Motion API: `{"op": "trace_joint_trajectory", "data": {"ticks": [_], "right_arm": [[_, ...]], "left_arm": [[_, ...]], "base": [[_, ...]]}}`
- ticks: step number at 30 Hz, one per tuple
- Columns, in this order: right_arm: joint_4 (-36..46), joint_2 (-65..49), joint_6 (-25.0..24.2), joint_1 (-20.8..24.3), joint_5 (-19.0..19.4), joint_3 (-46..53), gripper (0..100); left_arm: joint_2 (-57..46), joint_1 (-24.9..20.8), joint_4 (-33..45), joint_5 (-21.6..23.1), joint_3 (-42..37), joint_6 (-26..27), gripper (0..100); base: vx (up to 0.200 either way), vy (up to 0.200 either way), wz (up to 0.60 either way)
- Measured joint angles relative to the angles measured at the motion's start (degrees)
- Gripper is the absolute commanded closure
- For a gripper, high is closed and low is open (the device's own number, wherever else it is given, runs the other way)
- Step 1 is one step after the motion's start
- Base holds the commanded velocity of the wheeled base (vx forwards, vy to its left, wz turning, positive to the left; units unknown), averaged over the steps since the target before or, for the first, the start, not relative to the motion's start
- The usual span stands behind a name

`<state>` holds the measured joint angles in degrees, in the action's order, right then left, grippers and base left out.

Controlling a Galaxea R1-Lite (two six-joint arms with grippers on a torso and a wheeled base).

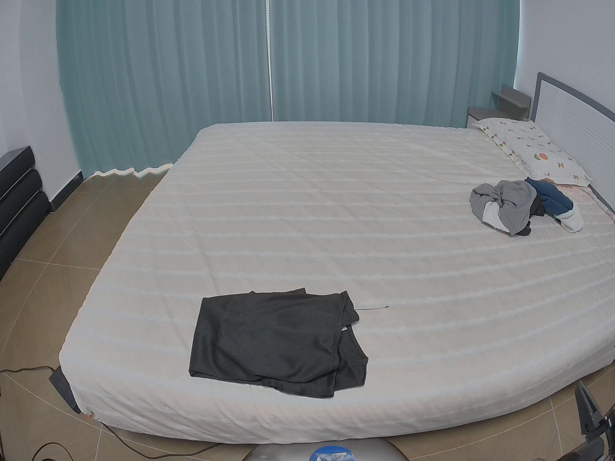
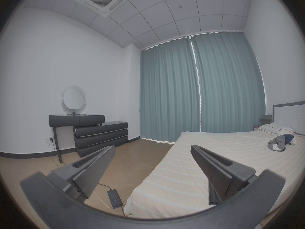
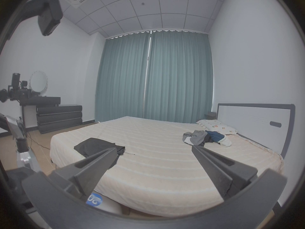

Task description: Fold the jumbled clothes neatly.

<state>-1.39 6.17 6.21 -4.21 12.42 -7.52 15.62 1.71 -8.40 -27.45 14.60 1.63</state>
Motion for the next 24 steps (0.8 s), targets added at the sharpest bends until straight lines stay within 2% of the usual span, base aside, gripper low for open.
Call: {"op": "trace_joint_trajectory", "data": {"ticks": [3, 6, 13, 15, 20, 24], "right_arm": [[-5.23, -0.37, 1.07, -0.11, -0.3, 3.8, 0], [-6.81, -0.61, 1.45, -0.15, -1.62, 5.52, 0], [-1.61, -0.83, -0.18, -0.22, -7.36, 6.42, 0], [-1.51, -0.85, -0.49, -0.22, -7.85, 6.47, 0], [-1.43, -1.32, -0.88, 0.62, -8.02, 6.51, 0], [-1.39, -2.79, -0.3, 2.26, -8.02, 6.51, 0]], "left_arm": [[-4.02, 1.45, 0.63, 1.67, -1.4, 0.71, 0], [-6.86, 2.23, -0.88, 4.19, -4.39, 0.93, 0], [-9.92, 2.89, -7.22, 11.89, -11.78, 0.55, 0], [-10.25, 2.93, -7.69, 12.51, -12.57, -0.95, 0], [-10.78, 3.0, -3.61, 13.82, -13.45, -2.28, 0], [-10.91, 3.0, 3.8, 19.14, -13.57, -2.89, 0]], "base": [[0.0, 0.0, 0.0], [0.0, 0.0, 0.0], [0.0, 0.0, 0.0], [0.0, 0.0, 0.0], [0.0, 0.0, 0.0], [0.0, 0.0, 0.0]]}}
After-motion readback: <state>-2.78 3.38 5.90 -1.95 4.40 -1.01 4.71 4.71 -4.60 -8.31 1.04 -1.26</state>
